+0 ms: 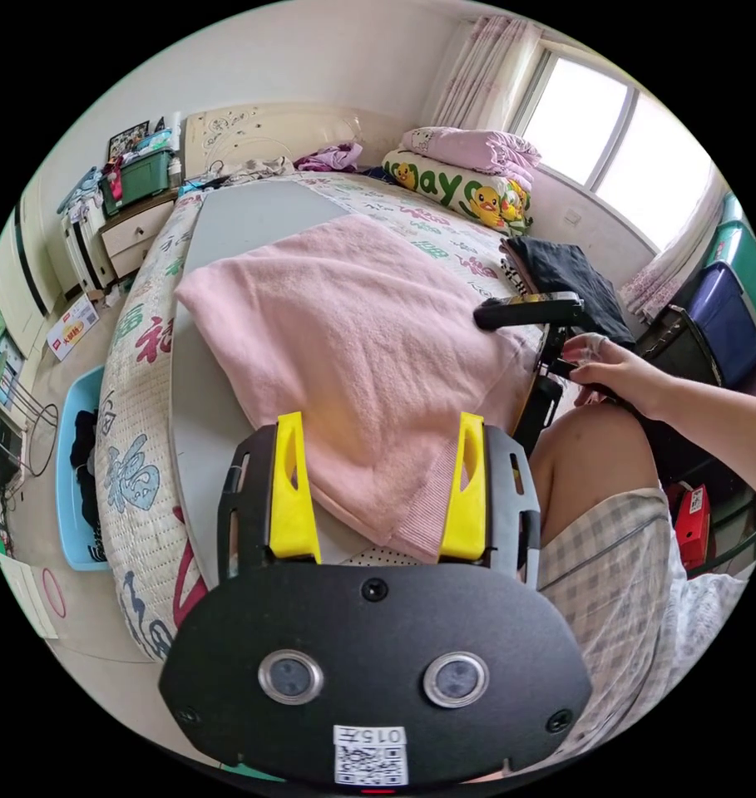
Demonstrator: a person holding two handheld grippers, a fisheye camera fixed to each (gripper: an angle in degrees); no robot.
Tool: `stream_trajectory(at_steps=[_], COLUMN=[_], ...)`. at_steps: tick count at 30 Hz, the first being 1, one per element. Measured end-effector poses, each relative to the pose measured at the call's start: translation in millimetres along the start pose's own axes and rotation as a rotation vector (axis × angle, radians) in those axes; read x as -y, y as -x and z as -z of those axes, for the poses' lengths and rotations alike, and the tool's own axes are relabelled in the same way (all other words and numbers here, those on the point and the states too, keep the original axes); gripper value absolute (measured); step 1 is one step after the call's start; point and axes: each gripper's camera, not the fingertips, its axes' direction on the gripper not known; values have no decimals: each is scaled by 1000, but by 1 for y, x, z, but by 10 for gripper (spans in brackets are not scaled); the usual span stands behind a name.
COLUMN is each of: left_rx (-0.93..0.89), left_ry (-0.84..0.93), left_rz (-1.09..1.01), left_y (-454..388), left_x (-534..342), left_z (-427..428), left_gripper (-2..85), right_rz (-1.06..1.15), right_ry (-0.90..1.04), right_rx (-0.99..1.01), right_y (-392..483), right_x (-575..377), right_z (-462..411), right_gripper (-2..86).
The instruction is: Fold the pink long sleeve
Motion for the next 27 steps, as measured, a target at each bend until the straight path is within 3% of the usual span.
stream_trajectory(at_steps=[15,21,27], left_rx=[98,94,75], left_ry=[72,72,51], left_rz=[-50,-55,-49], left_y=[4,16,37], left_x=[5,-1,-16], left_z=[-19,-19,-10], left_gripper=[237,235,224], right_rz=[0,60,76], right_ry=[4,131,17], right_rx=[1,-59,149], right_y=[-42,-64,-132], right_x=[-19,-26,-65], right_z=[34,29,40], right_gripper=[451,439,347])
